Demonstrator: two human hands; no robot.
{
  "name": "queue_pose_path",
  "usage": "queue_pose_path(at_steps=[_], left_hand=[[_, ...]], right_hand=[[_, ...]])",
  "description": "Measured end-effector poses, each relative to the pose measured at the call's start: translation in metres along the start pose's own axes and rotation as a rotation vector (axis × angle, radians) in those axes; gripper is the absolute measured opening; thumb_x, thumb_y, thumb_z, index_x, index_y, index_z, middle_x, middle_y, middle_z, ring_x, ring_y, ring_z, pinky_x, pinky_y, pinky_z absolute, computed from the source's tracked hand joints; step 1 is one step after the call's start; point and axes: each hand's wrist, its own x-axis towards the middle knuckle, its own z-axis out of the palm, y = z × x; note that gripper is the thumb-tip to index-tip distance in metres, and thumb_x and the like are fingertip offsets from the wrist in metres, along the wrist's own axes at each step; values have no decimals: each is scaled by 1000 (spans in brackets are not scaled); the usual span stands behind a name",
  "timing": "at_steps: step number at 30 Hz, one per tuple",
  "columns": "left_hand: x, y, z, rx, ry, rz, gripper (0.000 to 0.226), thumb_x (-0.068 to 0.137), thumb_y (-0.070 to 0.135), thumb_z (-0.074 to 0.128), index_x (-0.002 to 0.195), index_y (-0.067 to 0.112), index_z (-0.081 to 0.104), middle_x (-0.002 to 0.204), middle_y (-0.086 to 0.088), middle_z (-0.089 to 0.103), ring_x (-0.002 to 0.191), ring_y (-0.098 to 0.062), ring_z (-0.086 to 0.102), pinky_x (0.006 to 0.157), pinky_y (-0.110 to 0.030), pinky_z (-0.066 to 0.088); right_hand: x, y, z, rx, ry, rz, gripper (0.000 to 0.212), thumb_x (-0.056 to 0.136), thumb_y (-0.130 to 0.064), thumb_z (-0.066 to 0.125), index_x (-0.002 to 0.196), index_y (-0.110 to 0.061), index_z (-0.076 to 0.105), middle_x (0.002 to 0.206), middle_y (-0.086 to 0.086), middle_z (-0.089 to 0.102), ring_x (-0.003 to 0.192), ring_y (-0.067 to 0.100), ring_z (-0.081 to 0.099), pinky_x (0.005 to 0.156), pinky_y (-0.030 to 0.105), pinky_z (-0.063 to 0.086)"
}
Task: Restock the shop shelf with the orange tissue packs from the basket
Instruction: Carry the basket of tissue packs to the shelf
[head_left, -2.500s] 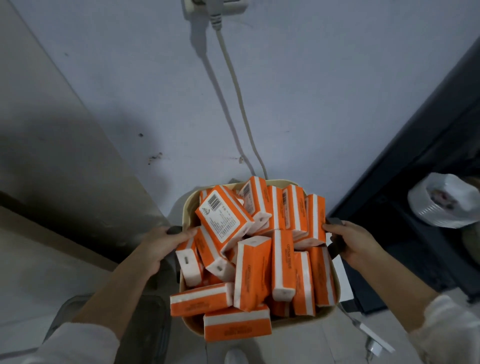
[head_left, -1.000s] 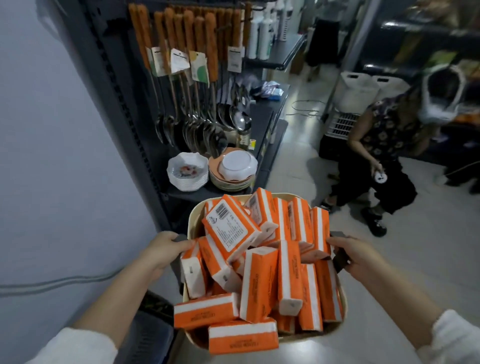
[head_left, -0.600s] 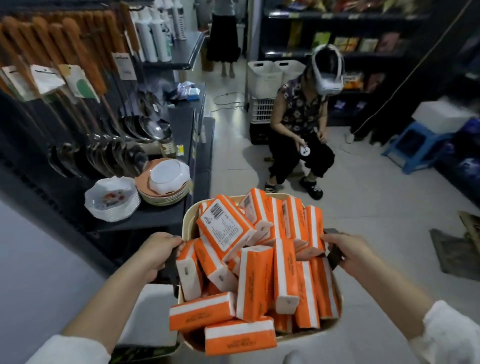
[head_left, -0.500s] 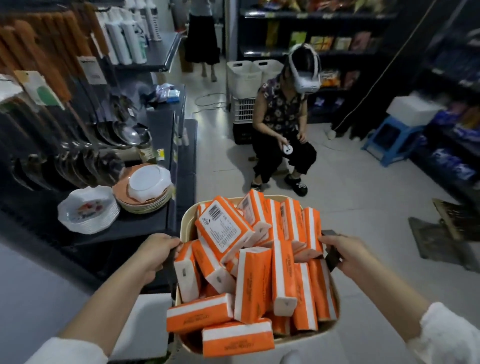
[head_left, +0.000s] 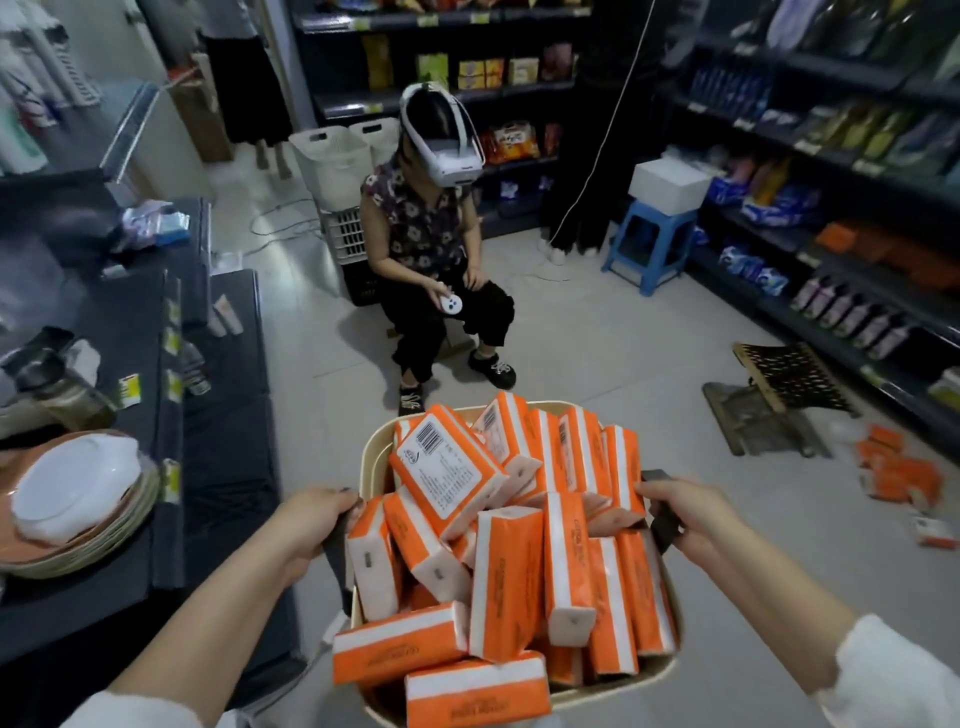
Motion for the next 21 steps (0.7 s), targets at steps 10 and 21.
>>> queue_pose_path(at_steps=[10,21], left_hand=[[61,103,106,97,-18,22,23,96,17,50,91,-1,63,90,-22,66,81,-27,61,72,-34,47],[137,206,185,217,-203,110,24,95,11,49,71,10,52,62,-9,53,61,-19,50,59,-28,39]], right_hand=[[92,-72,-51,53,90,-13,19,80,8,61,69,-6,53,62,9,50,57,19,51,51,31,41],[139,-130,-86,196,273,10,11,79,8,62,78,-3,59,72,12,59,64,22,58,53,33,45]])
